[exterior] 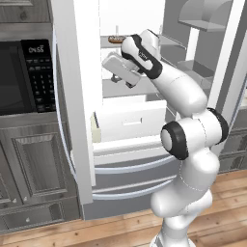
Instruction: Take the donut and cake from the fridge and place them on the empty tray on the dining counter.
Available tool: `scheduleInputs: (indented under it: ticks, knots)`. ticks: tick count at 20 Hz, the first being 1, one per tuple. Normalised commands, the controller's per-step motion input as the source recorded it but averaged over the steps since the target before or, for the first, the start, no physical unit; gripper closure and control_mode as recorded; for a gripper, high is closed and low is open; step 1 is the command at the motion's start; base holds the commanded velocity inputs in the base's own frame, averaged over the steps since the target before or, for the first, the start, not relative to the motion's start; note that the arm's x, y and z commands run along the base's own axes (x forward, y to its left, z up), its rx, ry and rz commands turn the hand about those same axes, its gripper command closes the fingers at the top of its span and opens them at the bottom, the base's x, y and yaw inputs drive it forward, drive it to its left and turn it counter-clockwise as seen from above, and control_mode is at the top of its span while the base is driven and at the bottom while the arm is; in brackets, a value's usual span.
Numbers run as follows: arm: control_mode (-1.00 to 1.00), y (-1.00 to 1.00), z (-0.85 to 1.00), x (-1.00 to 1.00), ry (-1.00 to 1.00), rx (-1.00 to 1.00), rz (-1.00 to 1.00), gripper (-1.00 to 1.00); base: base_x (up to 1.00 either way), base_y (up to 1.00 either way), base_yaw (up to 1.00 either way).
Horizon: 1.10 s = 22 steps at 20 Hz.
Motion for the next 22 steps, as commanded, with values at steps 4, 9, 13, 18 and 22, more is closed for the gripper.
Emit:
scheduleInputs:
  ticks: [4,9,13,18,22]
  knots:
    - [-1.00,-0.82,-0.16,-0.37,0.00,-0.24,-0.30,1.00,0.00,0.00,0.00]
    - [-1.00,-0.75,-0.25,-0.53,0.00,-0.20,-0.31,1.00,0.00,0.00,0.00]
    - [-1.00,-0.49,-0.25,-0.43,0.00,-0.15,-0.30,1.00,0.00,0.00,0.00]
    - [-1.00,-0.15,-0.04,-0.18,0.00,-0.09,-0.17,1.00,0.00,0.00,0.00]
    - [-1.00,-0.10,0.01,0.00,0.00,-0.02,0.00,1.00,0.00,0.00,0.00]
